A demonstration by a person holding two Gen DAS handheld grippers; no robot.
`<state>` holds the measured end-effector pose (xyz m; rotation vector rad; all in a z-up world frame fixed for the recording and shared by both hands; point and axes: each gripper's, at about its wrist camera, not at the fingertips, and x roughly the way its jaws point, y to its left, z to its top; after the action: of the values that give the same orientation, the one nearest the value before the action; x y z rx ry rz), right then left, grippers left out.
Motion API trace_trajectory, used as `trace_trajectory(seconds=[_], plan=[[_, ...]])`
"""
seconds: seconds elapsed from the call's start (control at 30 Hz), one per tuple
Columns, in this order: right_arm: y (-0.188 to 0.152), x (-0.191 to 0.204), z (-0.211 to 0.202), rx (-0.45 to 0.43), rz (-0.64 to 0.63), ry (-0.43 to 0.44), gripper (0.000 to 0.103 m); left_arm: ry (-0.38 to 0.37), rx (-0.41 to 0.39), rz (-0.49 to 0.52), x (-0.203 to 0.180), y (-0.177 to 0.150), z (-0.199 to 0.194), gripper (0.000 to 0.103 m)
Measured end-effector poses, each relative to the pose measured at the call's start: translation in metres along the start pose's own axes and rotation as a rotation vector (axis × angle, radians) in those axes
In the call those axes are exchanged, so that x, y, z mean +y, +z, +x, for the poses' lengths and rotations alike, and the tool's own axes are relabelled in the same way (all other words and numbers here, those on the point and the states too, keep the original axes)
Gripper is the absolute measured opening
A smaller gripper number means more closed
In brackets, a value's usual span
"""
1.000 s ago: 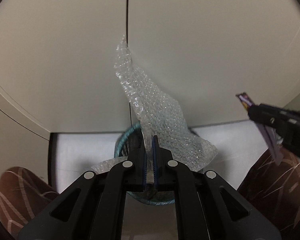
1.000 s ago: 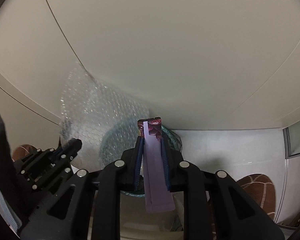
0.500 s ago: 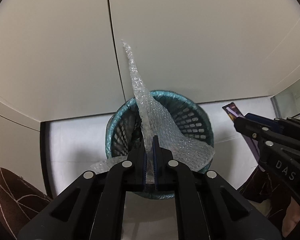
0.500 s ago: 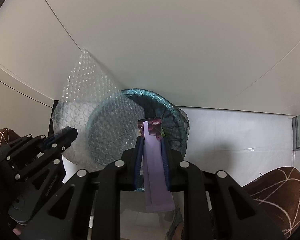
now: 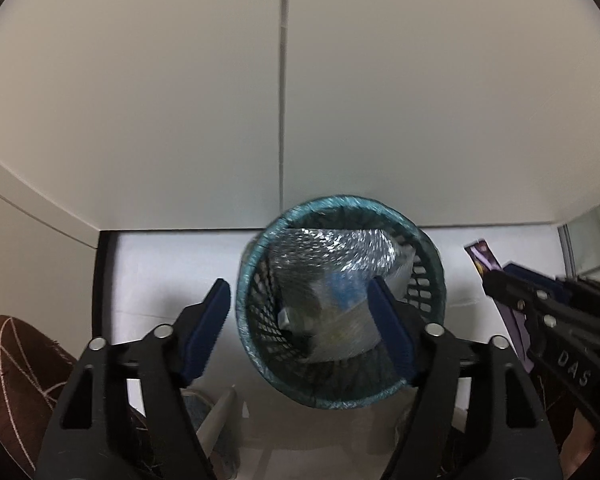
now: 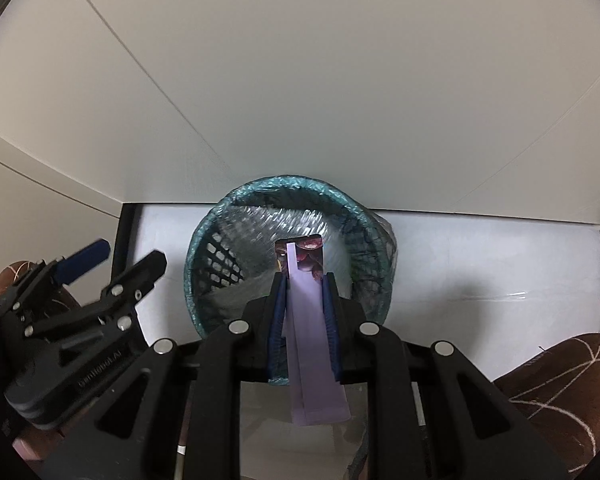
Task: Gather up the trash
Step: 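Open both tools to drop the bubble wrap and wrapper into the wastebasket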
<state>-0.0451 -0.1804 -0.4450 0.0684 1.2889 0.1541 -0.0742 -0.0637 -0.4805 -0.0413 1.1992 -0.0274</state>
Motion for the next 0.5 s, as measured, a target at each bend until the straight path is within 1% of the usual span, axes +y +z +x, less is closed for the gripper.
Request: trace_trajectory(seconds=[0.13, 0.17, 0.23, 0.3, 0.33, 0.37, 0.4, 0.47, 0.5], plan=[[-0.001, -0.003, 0.007, 0.009, -0.008, 0.031, 0.019, 0.016, 0.005, -0.040, 0.009, 0.003, 0.001, 0.081], [0.000, -0.003, 0.009, 0.013, -0.010, 0.040, 0.021, 0.019, 0.004, -0.045, 0.010, 0.004, 0.000, 0.082], [0.000, -0.002, 0.012, 0.020, -0.011, 0.044, 0.023, 0.022, 0.000, -0.046, 0.011, 0.004, 0.000, 0.089], [0.001, -0.003, 0.013, 0.010, -0.007, 0.038, 0.039, 0.033, -0.005, -0.037, 0.009, 0.003, 0.000, 0.091], [0.001, -0.004, 0.012, 0.002, 0.001, 0.040, 0.053, 0.040, -0.007, -0.028, 0.011, 0.003, 0.002, 0.092], [0.001, -0.007, 0.010, -0.010, 0.013, 0.040, 0.057, 0.050, -0.010, -0.026, 0.011, 0.003, 0.001, 0.092], [0.001, -0.009, 0.008, -0.023, 0.024, 0.045, 0.058, 0.042, -0.013, -0.030, 0.012, 0.003, 0.001, 0.093], [0.001, -0.012, 0.005, -0.037, 0.044, 0.042, 0.067, 0.033, -0.017, -0.040, 0.014, 0.004, -0.001, 0.094], [0.001, -0.015, 0.004, -0.044, 0.054, 0.037, 0.068, 0.035, -0.019, -0.039, 0.016, 0.005, -0.002, 0.095]])
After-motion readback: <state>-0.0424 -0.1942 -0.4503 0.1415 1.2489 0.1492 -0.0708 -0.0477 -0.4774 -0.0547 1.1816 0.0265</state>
